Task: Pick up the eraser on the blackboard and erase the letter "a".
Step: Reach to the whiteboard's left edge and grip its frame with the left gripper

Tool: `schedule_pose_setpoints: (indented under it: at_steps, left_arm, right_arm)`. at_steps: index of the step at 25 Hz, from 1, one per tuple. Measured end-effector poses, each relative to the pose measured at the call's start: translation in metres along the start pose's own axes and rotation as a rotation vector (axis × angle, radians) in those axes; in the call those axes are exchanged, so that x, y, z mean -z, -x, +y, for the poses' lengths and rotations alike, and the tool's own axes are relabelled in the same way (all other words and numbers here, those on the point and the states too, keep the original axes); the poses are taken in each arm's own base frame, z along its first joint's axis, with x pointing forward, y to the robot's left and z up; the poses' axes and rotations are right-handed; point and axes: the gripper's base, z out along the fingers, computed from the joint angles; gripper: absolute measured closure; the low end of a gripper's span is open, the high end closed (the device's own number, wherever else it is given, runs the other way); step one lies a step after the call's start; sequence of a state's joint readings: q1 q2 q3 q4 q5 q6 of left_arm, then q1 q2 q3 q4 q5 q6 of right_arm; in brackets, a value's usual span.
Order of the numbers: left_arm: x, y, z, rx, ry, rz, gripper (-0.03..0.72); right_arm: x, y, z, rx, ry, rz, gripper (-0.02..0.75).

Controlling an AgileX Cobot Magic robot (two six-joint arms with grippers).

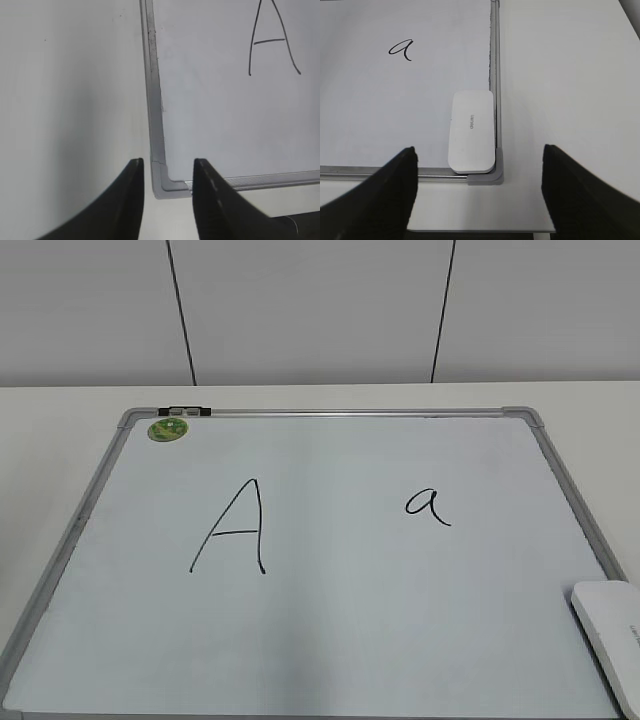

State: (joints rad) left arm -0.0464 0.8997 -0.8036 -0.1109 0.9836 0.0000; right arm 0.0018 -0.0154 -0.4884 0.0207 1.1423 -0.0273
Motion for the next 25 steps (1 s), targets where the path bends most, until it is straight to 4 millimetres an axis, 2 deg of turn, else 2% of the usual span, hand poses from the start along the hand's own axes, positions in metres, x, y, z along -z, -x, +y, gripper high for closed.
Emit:
schedule_pose_setpoints:
  at_steps: [8,17,21,25]
  left_arm:
    - [-0.046,0.05,0.001,0.013,0.009,0.142,0.446]
    - [-0.093,0.096,0.003,0.02,0.013,0.229,0.446]
    - [-0.117,0.106,0.004,0.025,0.016,0.284,0.446]
    - [-0.143,0.104,0.007,0.025,0.028,0.349,0.445]
  right_arm:
    - [0.0,0.0,0.0,0.0,0.0,0.0,0.165]
    - [0.0,0.0,0.0,0.0,0.0,0.0,0.165]
    - [0.0,0.0,0.0,0.0,0.0,0.0,0.165]
    - [0.0,0.0,0.0,0.0,0.0,0.0,0.165]
